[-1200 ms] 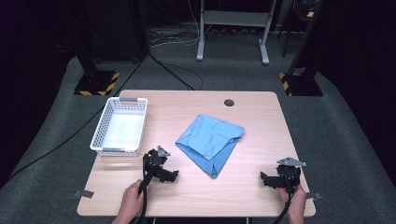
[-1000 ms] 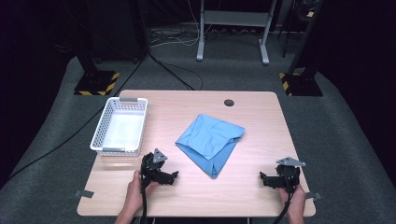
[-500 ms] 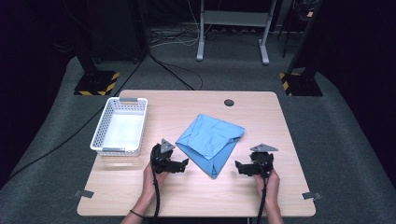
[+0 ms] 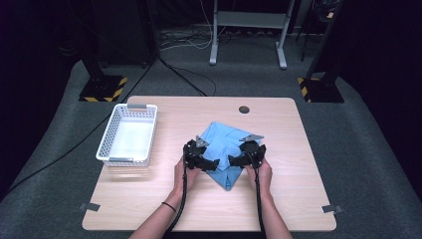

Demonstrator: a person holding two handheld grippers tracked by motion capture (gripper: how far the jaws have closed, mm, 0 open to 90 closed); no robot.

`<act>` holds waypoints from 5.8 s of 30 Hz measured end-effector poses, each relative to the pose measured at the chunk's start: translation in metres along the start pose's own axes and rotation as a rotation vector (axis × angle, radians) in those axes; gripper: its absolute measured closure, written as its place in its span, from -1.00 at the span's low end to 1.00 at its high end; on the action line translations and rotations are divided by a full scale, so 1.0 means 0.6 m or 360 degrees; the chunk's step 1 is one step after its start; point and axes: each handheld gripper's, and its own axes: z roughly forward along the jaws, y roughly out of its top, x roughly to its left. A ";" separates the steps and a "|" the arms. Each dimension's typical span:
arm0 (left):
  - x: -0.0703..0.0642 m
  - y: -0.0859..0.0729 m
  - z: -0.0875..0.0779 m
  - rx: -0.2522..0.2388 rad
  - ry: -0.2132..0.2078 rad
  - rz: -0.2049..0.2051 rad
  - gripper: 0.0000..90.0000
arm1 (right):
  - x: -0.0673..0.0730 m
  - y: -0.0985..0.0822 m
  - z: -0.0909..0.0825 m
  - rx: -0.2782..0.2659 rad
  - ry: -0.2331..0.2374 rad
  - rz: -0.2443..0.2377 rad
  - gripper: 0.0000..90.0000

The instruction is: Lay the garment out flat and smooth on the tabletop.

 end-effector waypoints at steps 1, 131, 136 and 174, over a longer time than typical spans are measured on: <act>0.000 0.000 0.000 0.0000 0.0000 0.0000 -0.99 | 0.000 0.000 0.000 0.0000 0.0000 0.0000 -1.00; -0.078 -0.158 -0.151 0.0048 -0.0089 0.0178 -1.00 | 0.196 -0.088 -0.093 0.0191 0.0261 -0.0520 0.05; -0.079 -0.158 -0.151 0.0050 -0.0089 0.0178 -1.00 | 0.180 -0.087 -0.101 0.0133 0.0283 -0.0435 0.49; -0.079 -0.158 -0.151 0.0050 -0.0090 0.0177 -1.00 | -0.026 0.038 -0.103 -0.0084 -0.0165 -0.0182 0.81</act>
